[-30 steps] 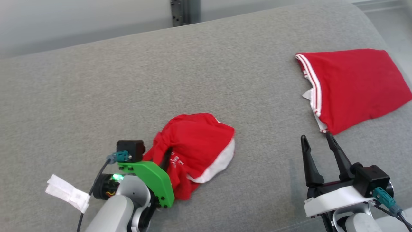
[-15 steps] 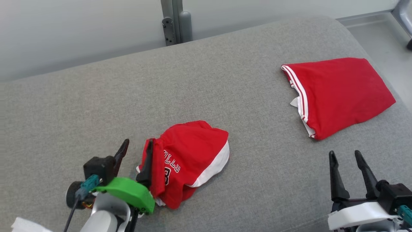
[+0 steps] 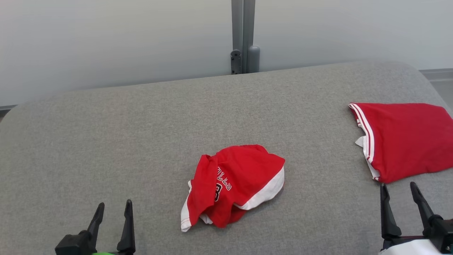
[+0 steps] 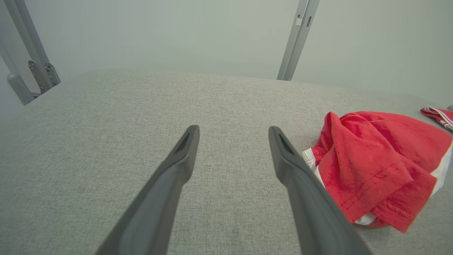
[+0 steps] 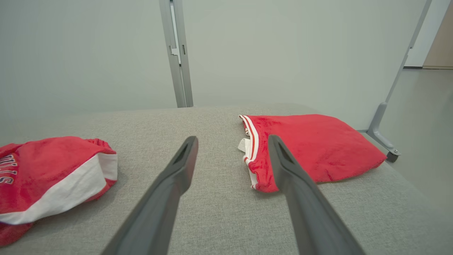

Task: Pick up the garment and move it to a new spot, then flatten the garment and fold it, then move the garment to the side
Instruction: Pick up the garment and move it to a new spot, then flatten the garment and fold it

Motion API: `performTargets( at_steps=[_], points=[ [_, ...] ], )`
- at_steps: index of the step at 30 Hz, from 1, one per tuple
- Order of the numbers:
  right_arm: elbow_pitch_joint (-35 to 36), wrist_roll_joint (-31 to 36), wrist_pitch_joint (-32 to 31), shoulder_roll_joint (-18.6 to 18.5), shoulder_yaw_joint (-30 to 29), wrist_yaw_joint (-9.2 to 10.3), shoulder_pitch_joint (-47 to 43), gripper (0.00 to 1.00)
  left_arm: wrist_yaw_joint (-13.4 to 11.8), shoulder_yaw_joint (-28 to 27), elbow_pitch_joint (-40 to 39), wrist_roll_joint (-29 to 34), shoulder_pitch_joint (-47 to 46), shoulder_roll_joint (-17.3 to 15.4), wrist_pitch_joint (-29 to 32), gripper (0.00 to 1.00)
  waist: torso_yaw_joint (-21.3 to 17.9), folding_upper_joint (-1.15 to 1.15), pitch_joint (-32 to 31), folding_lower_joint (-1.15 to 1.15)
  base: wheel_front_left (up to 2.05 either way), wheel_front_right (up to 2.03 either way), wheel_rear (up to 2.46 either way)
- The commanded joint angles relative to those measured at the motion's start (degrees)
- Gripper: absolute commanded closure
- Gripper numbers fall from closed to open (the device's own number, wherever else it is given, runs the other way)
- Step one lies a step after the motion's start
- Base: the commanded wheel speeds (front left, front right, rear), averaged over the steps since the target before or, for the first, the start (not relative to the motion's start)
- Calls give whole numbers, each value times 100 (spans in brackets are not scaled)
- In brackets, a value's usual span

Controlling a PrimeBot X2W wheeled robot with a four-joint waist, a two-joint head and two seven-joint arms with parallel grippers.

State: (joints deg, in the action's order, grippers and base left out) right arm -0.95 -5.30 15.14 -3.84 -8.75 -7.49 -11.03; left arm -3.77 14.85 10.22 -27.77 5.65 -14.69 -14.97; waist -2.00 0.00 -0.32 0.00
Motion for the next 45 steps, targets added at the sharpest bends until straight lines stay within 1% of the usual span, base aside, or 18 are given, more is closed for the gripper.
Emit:
performTargets(
  at_steps=[1, 2, 5, 8, 12, 18, 24, 27, 28, 29, 31, 32, 35, 38, 41, 45],
  points=[
    [-22, 78, -1, -20, 45, 1, -93, 0, 68, -200, -32, 199, 146, 83, -17, 0, 311, 0, -205, 0, 0, 0, 0],
    [-44, 89, -1, -32, 74, 1, -99, 0, 105, -385, -90, 295, 214, 168, -19, 0, 350, 0, -202, 0, 0, 0, 0],
    [-108, 106, -1, -40, 143, 1, -32, 0, 334, -810, -156, 605, 370, 433, -20, 0, 434, 0, -194, 0, 0, 0, 0],
    [-156, 92, -1, -14, 208, 1, 30, 0, 586, -1115, -130, 852, 440, 644, -21, 0, 467, 0, -193, 0, 0, 0, 0],
    [-208, 92, -1, 17, 282, 1, 54, 0, 820, -1410, -136, 1091, 390, 831, -22, 0, 475, 0, -187, 0, 0, 0, 0],
    [-256, 75, -1, 40, 338, 1, 63, 0, 1015, -1634, -95, 1340, 278, 993, -22, 0, 434, 0, -190, 0, 0, 0, 0],
    [-274, 57, -1, 49, 343, 1, 89, 0, 1087, -1666, -153, 1476, 260, 1085, -23, 0, 363, 0, -171, 0, 0, 0, 0],
    [-280, 49, -1, 54, 378, 1, 119, 0, 1127, -1481, -326, 1374, 177, 1120, -23, 0, 281, 0, -154, 0, 0, 0, 0],
    [-282, 45, -1, 53, 388, 1, 136, 0, 1135, -1328, -367, 1297, 174, 1127, -23, 0, 246, 0, -149, 0, 0, 0, 0],
    [-280, 39, -1, 53, 405, 1, 161, 0, 1133, -1034, -410, 1200, 166, 1099, -22, 0, 199, 0, -144, 0, 0, 0, 0],
    [-263, 30, -1, 54, 433, 1, 203, 0, 1134, -497, -452, 969, 124, 938, -22, 0, 99, 0, -121, 0, 0, 0, 0],
    [-253, 23, -1, 54, 448, 1, 221, 0, 1133, -186, -432, 831, 82, 791, -19, 0, 40, 0, -103, 0, 0, 0, 0],
    [-240, 12, -1, 56, 520, 1, 282, 0, 1129, 595, -339, 434, -41, 492, 195, 0, -166, 0, -33, 0, 0, 0, 0],
    [-230, 0, -1, 58, 572, 1, 321, 0, 1120, 854, -113, 264, -149, 271, 351, 0, -388, 0, 52, 0, 0, 0, 0],
    [-210, -6, -1, 61, 586, 1, 346, 0, 1120, 969, 200, 201, -254, 184, 453, 0, -578, 0, 194, 0, 0, 0, 0],
    [-211, -18, -1, 68, 555, 1, 405, 0, 1120, 1029, 692, 94, -442, 191, 582, 0, -779, 0, 374, 0, 0, 0, 0]
  ],
)
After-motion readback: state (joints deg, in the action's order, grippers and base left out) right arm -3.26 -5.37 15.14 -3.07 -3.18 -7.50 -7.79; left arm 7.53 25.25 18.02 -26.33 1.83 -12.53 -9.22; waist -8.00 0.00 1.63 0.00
